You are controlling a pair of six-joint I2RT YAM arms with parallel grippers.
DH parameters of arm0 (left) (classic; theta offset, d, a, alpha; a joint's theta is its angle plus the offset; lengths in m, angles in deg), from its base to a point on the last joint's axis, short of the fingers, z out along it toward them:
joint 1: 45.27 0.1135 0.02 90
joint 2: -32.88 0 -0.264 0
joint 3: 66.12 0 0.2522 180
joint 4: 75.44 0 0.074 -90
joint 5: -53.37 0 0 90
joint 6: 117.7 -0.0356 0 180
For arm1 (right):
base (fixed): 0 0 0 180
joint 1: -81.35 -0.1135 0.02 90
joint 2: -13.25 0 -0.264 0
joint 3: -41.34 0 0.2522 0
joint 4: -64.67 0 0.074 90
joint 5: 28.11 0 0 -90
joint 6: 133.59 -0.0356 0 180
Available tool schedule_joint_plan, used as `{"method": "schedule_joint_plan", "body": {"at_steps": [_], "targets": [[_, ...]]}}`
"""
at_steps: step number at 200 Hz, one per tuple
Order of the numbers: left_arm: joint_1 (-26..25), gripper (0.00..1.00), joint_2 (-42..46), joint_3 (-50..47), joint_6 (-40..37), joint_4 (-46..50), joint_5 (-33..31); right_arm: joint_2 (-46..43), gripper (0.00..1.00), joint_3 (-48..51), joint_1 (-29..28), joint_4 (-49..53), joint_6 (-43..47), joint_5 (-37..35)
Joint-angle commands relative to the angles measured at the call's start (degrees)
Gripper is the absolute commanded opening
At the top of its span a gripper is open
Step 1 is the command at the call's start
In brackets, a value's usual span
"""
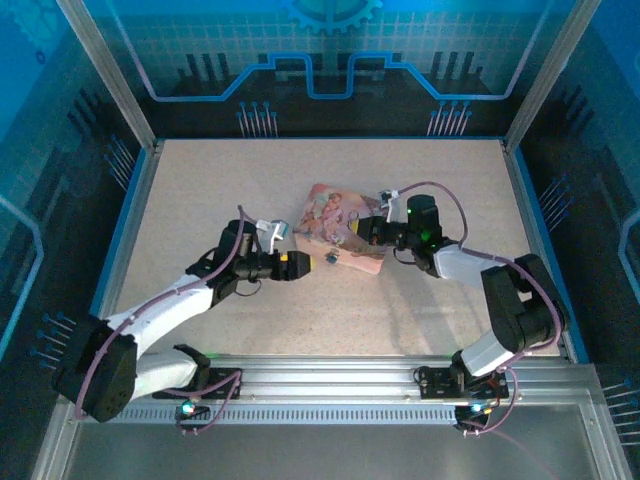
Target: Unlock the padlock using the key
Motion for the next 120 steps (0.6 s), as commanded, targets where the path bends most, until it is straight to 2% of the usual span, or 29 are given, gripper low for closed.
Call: {"method": "schedule_joint_plan", "body": {"at_steps": [1,53,85,120], "targets": [[-1.5,0.81,-3.5,-0.6,-3.2,-7.2,-1.7,2.1,0.00,-0.9,0.5,-0.5,-0.8,-1.3],[-3.6,0.82,-13.5,0.6,-8.1,-16.1,-3.2,3.6,0.00,-0.7,0.3,7.1,-1.6,-4.6],[-4.9,0.82,-19.1,1.8,-11.3,-20.0,-3.3,3.4,0.00,0.2,-0.3,8.0,-1.9,-5.7],[-6.8,0.78,-22.9,1.4,-14.0,-25.6,-8.0,3.2,0.00,0.5,-0.9,7.9,-1.7,-6.3]]}}
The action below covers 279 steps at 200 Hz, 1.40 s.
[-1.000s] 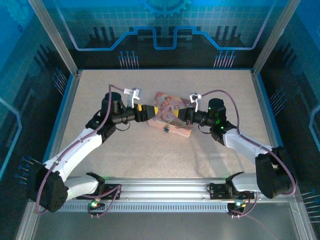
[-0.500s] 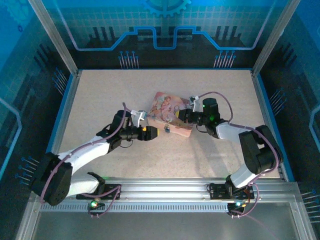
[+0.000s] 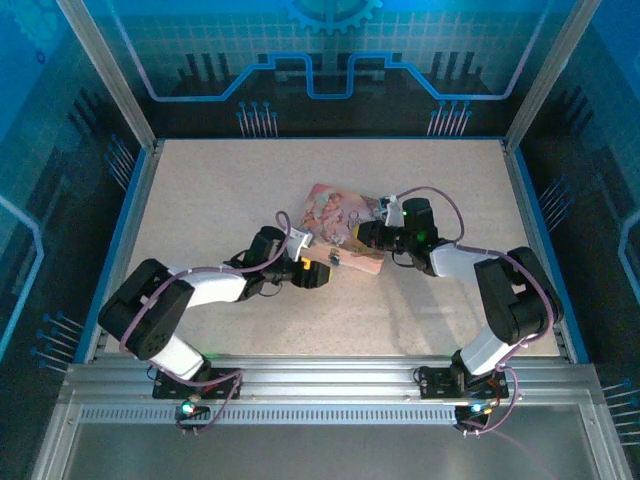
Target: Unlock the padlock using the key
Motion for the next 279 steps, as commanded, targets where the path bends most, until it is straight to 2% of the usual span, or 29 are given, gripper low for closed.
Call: {"method": "schedule_joint_plan", "body": {"at_steps": [1,26,74,125,279], "targets": [[-1.6,0.78,-2.2,1.2,-4.4,-7.2,-4.0,0.5,0.00,0.7,-0.6,4.7,-0.1,-3.3],[-2.3,0.77,-5.7,1.4,-4.6,-12.2,-5.5,1.0,0.00,0.3,-1.2,4.9,0.2,-3.3],[-3.7,0.76,-10.8,4.7,-4.0,-13.1,-7.3,1.0,0.00,0.1,-2.1,5.6,0.5,-4.7],[-4.4,0.67,-13.2,6.4,-3.1,-13.3,-7.6,0.4,0.00,0.4,-2.3,6.5,1.2,-5.2],[-6.8,0.49,-14.0,12.7,-3.2,-3.5,-13.8,1.7,0.00,0.8,-3.6,5.1,1.1,-6.2]]}}
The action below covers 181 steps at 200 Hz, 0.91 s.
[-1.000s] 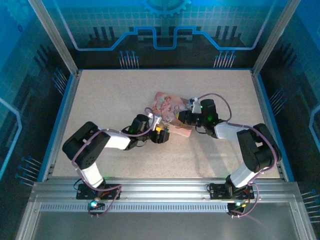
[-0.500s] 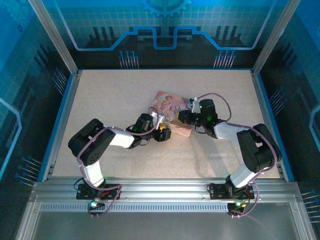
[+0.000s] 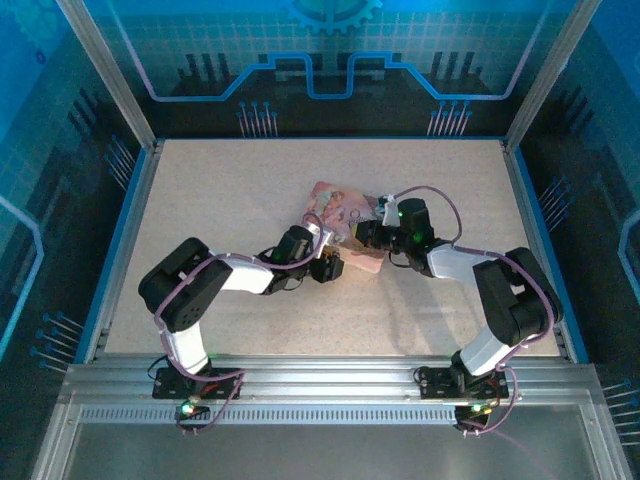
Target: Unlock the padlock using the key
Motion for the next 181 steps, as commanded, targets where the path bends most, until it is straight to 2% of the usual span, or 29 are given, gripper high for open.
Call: {"method": "schedule_joint_plan", "body": {"at_steps": [1,117,153,181], "targets": [[-1.0,0.49,-0.7,3.4,-0.3,0.5,-1.3,1.9,0.00,1.1,-1.5,5.1,0.5,-0.7],[-2.5,0.43,-2.4,10.4,1.9,12.1,-9.5,2.5,0.00,1.2,-2.3,3.9,-0.1,-1.0],[-2.6,0.39,-2.7,11.2,2.1,12.9,-9.7,2.7,0.00,1.2,-2.6,3.7,-0.2,-1.1],[-2.7,0.32,-2.5,11.4,1.9,12.8,-9.1,2.8,0.00,1.1,-2.8,3.5,-0.2,-1.1]]}}
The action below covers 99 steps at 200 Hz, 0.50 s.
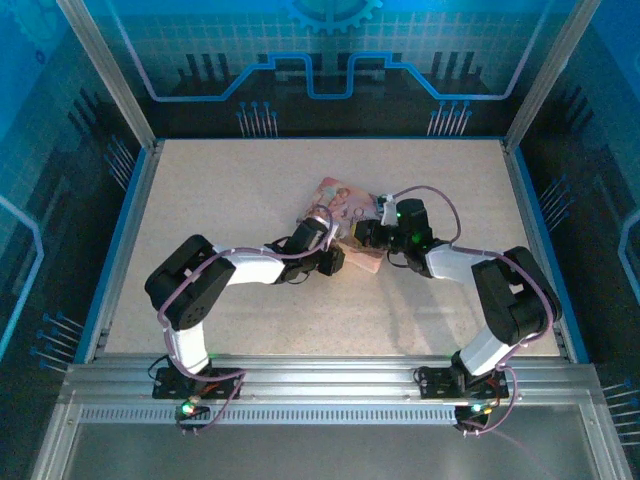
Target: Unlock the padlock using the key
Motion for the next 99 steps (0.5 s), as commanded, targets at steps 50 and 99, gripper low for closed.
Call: {"method": "schedule_joint_plan", "body": {"at_steps": [50,99], "targets": [[-0.8,0.26,0.5,2.1,0.7,-1.4,0.8,0.7,0.00,1.6,-2.0,3.8,0.0,0.1],[-0.8,0.26,3.5,3.5,4.1,1.9,3.1,-7.1,0.00,2.9,-2.0,4.4,2.0,-2.2]]}}
